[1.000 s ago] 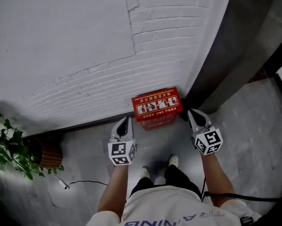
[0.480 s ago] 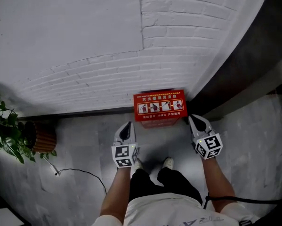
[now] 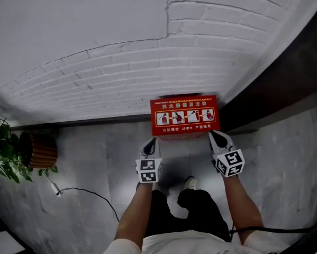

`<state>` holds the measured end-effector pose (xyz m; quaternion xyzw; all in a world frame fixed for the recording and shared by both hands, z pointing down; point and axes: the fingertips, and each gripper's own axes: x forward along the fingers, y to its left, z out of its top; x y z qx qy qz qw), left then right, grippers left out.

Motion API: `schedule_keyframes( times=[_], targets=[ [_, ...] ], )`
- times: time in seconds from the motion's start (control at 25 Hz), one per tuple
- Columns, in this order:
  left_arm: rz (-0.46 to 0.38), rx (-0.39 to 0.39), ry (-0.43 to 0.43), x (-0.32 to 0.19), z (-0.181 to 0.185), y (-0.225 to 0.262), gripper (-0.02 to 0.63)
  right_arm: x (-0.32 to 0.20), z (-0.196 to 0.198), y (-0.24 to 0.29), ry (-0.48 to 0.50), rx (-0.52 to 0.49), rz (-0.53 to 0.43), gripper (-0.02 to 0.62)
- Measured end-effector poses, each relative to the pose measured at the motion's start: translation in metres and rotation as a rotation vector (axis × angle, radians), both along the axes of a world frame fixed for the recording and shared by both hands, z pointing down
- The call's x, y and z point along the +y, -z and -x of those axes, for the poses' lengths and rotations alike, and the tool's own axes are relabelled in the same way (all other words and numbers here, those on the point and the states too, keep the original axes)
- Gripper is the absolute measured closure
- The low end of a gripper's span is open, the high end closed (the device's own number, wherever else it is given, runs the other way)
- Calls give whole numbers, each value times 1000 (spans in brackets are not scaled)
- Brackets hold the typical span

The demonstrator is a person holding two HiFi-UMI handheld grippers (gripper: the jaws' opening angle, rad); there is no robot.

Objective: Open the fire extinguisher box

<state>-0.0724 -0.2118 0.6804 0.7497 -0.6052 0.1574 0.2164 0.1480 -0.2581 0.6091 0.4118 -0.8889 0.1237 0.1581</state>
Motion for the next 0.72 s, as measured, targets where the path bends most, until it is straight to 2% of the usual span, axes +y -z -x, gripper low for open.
schedule_keyframes(
  times=[0.2, 0.48, 0.72],
  targets=[
    [-30, 21, -5, -4, -12, -28, 601, 0, -3, -9, -6, -43, -41, 588],
    [61, 26, -16, 8, -33, -110, 601, 2, -15, 4, -15, -78, -122, 589],
    [79, 38, -15, -8, -43, -157, 601, -6, -16, 4, -7, -73, -166, 588]
  ],
)
